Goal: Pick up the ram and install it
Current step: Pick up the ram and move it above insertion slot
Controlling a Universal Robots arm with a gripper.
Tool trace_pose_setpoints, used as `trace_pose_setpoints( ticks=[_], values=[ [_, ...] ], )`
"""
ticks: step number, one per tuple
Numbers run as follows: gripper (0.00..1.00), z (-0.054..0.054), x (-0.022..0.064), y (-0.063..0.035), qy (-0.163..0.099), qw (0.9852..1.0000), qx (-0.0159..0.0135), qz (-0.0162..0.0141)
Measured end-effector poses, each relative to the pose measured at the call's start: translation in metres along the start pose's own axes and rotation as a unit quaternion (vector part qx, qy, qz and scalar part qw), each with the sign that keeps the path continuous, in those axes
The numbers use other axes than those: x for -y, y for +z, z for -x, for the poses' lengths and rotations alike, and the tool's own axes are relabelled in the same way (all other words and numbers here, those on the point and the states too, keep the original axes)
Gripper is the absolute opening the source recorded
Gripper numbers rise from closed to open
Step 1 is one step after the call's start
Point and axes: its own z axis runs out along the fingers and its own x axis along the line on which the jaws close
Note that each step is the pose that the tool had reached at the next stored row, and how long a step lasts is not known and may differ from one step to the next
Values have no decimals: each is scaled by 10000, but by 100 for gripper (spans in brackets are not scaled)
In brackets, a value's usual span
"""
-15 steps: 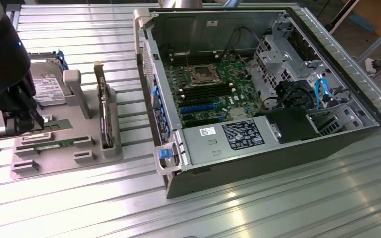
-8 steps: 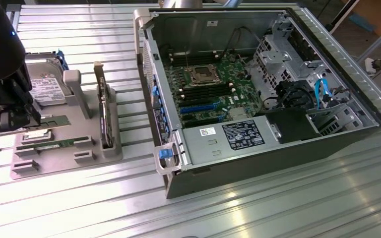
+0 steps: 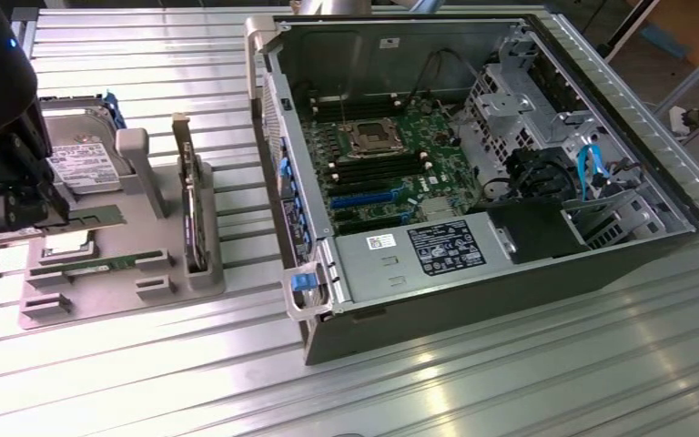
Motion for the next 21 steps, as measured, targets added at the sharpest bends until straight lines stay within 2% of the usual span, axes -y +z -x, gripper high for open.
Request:
trace_pose_setpoints(
  ticks=[12, 21],
  values=[
    [12, 5, -9, -193, 0, 10000, 0, 0],
    [12, 7, -12, -273, 0, 10000, 1, 0]
  ],
)
